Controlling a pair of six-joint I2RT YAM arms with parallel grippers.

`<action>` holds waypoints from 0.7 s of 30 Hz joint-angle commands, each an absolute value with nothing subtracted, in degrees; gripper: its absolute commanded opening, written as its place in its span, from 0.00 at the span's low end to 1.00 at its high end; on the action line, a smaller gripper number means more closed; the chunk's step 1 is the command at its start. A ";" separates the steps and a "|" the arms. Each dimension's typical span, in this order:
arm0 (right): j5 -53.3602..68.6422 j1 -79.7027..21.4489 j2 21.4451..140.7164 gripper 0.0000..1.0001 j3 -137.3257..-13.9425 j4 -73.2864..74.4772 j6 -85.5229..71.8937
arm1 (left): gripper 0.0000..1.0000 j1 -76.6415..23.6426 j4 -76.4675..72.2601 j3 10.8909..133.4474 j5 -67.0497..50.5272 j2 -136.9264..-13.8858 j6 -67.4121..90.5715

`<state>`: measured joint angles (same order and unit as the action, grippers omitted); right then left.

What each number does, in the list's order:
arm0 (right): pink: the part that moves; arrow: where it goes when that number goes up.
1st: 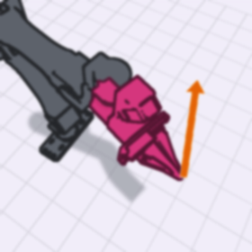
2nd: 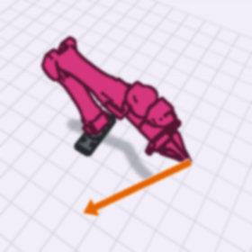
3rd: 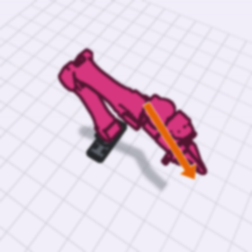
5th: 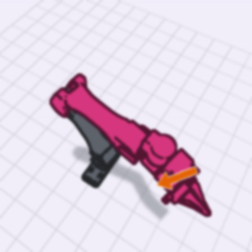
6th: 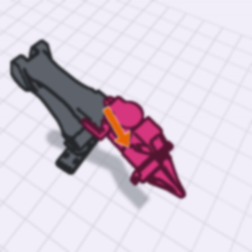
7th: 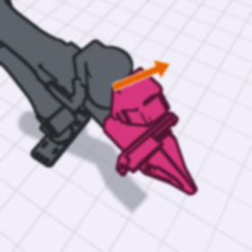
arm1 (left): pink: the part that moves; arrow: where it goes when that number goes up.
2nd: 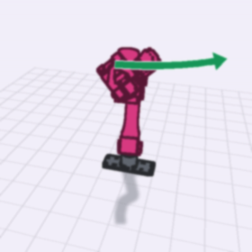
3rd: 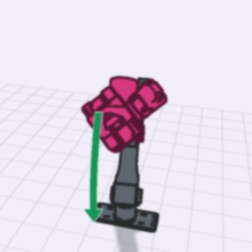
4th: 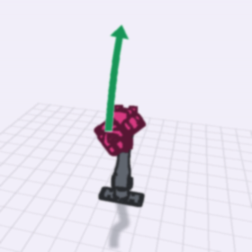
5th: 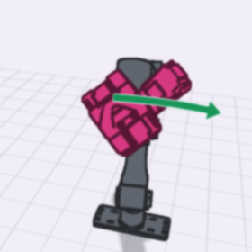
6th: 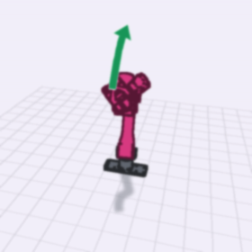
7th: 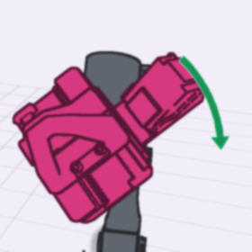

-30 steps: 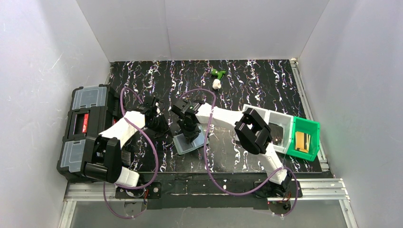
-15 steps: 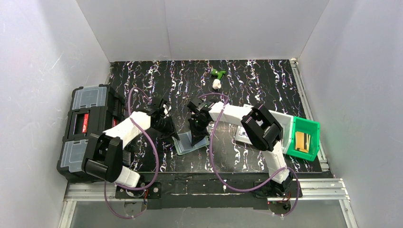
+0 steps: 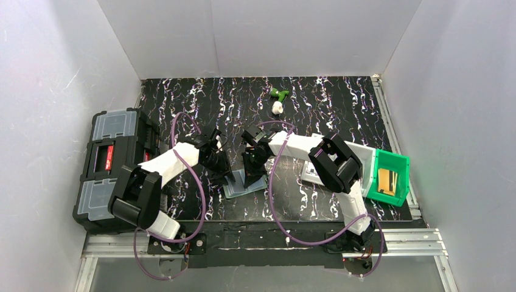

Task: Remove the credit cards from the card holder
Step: Open the card holder at the center of the board.

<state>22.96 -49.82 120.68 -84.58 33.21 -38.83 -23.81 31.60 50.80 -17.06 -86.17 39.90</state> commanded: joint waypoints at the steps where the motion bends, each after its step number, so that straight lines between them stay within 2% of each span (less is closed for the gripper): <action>1: 22.63 -49.97 119.95 0.05 -83.85 33.04 -38.56 | 0.33 -24.39 32.48 53.07 -17.78 -86.04 40.31; 9: 22.87 -49.83 120.31 0.05 -84.11 33.15 -38.27 | 0.39 -24.61 35.84 53.09 -13.85 -83.18 40.11; 21: 22.86 -49.73 120.73 0.04 -84.42 33.36 -38.05 | 0.39 -25.70 34.18 53.82 -15.93 -84.63 40.81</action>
